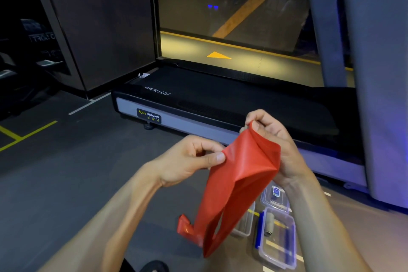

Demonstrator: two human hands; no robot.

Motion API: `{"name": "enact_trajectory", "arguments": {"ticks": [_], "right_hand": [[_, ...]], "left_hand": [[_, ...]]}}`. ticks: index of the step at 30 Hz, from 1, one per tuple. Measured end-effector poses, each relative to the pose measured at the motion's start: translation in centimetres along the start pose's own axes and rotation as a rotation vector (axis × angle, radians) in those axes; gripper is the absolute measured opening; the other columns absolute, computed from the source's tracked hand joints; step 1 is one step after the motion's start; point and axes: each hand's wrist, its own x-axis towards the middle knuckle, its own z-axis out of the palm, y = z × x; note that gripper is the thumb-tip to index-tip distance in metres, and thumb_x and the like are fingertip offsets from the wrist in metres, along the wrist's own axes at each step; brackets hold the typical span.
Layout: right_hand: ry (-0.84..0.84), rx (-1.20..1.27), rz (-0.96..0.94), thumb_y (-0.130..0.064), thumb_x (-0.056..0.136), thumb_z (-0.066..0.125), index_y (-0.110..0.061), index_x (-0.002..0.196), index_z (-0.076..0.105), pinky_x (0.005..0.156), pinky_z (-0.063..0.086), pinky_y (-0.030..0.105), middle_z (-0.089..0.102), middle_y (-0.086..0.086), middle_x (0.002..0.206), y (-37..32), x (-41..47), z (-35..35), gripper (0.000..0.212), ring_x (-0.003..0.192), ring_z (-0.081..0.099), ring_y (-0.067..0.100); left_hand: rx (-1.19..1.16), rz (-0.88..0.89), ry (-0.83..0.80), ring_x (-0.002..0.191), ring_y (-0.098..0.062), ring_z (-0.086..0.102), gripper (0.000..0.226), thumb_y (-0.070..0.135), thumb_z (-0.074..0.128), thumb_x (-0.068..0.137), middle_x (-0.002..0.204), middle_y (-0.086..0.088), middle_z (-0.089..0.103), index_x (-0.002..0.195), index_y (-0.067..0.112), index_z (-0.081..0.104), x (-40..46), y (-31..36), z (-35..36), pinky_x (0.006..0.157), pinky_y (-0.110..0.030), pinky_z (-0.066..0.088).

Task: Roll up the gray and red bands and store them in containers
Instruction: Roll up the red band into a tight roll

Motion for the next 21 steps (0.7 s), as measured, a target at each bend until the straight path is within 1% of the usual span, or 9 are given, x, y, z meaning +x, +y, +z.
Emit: {"name": "enact_trajectory", "arguments": {"ticks": [2, 4, 6, 8, 10, 12, 14, 17, 21], "right_hand": [[-0.003, -0.013, 0.010, -0.041, 0.081, 0.083, -0.018, 0.095, 0.064, 0.059, 0.042, 0.025, 0.041, 0.017, 0.085, -0.10, -0.12, -0.25, 0.033, 0.067, 0.045, 0.017], [-0.006, -0.042, 0.025, -0.042, 0.080, 0.084, -0.017, 0.095, 0.065, 0.058, 0.040, 0.026, 0.041, 0.019, 0.092, -0.15, -0.23, -0.49, 0.035, 0.068, 0.041, 0.019], [-0.009, -0.069, 0.035, -0.043, 0.078, 0.085, -0.017, 0.094, 0.065, 0.058, 0.040, 0.025, 0.042, 0.020, 0.094, -0.11, -0.33, -0.56, 0.037, 0.067, 0.042, 0.019], [-0.020, -0.077, 0.040, -0.043, 0.078, 0.086, -0.017, 0.094, 0.066, 0.058, 0.041, 0.023, 0.042, 0.020, 0.093, -0.07, -0.37, -0.47, 0.037, 0.067, 0.043, 0.018], [-0.037, -0.070, 0.042, -0.042, 0.077, 0.086, -0.016, 0.094, 0.067, 0.058, 0.043, 0.022, 0.043, 0.020, 0.092, -0.07, -0.38, -0.30, 0.036, 0.067, 0.045, 0.018], [-0.054, -0.059, 0.045, -0.041, 0.078, 0.086, -0.015, 0.094, 0.067, 0.058, 0.044, 0.023, 0.043, 0.020, 0.090, -0.03, -0.36, -0.17, 0.036, 0.068, 0.045, 0.019], [-0.063, -0.048, 0.048, -0.040, 0.078, 0.086, -0.015, 0.094, 0.067, 0.058, 0.043, 0.022, 0.042, 0.022, 0.089, 0.03, -0.32, -0.16, 0.035, 0.070, 0.042, 0.019], [-0.061, -0.057, 0.046, -0.040, 0.079, 0.086, -0.016, 0.094, 0.068, 0.056, 0.040, 0.021, 0.041, 0.023, 0.090, 0.10, -0.26, -0.27, 0.033, 0.067, 0.037, 0.018], [-0.056, -0.059, 0.037, -0.041, 0.078, 0.087, -0.016, 0.094, 0.068, 0.054, 0.040, 0.020, 0.041, 0.023, 0.089, 0.11, -0.32, -0.50, 0.035, 0.061, 0.041, 0.015]], "left_hand": [[0.052, 0.006, 0.030, 0.086, -0.014, 0.063, 0.009, 0.010, 0.066, 0.091, 0.092, -0.002, 0.071, 0.091, 0.010, 0.076, -0.17, 0.08, -0.34, 0.080, -0.024, 0.049], [0.126, 0.022, 0.046, 0.089, -0.014, 0.066, 0.008, 0.006, 0.071, 0.088, 0.094, -0.001, 0.073, 0.093, 0.007, 0.076, -0.29, 0.02, -0.76, 0.080, -0.023, 0.050], [0.214, 0.043, 0.076, 0.087, -0.019, 0.068, 0.008, 0.007, 0.075, 0.086, 0.093, -0.003, 0.073, 0.093, 0.011, 0.079, -0.32, 0.00, -1.04, 0.080, -0.024, 0.050], [0.277, 0.036, 0.094, 0.086, -0.024, 0.068, 0.011, 0.014, 0.078, 0.085, 0.093, -0.007, 0.073, 0.095, 0.017, 0.081, -0.26, 0.14, -1.10, 0.077, -0.025, 0.051], [0.255, -0.013, 0.070, 0.083, -0.017, 0.065, 0.014, 0.018, 0.074, 0.089, 0.093, -0.008, 0.072, 0.102, 0.017, 0.079, -0.29, 0.30, -0.98, 0.071, -0.024, 0.050], [0.242, -0.025, 0.028, 0.081, -0.012, 0.062, 0.017, 0.016, 0.069, 0.093, 0.091, -0.001, 0.070, 0.106, 0.010, 0.077, -0.29, 0.21, -0.96, 0.070, -0.024, 0.049], [0.268, -0.020, 0.033, 0.079, -0.012, 0.062, 0.013, 0.012, 0.069, 0.094, 0.090, 0.003, 0.070, 0.104, 0.010, 0.077, -0.21, 0.08, -0.98, 0.068, -0.024, 0.049], [0.295, 0.013, 0.109, 0.081, -0.013, 0.066, 0.011, 0.008, 0.076, 0.087, 0.089, 0.000, 0.073, 0.097, 0.012, 0.080, -0.12, 0.13, -1.00, 0.070, -0.022, 0.051], [0.360, 0.064, 0.174, 0.085, -0.012, 0.071, 0.013, 0.020, 0.083, 0.079, 0.088, 0.003, 0.076, 0.093, 0.019, 0.081, -0.10, 0.07, -1.01, 0.077, -0.024, 0.053]]}}
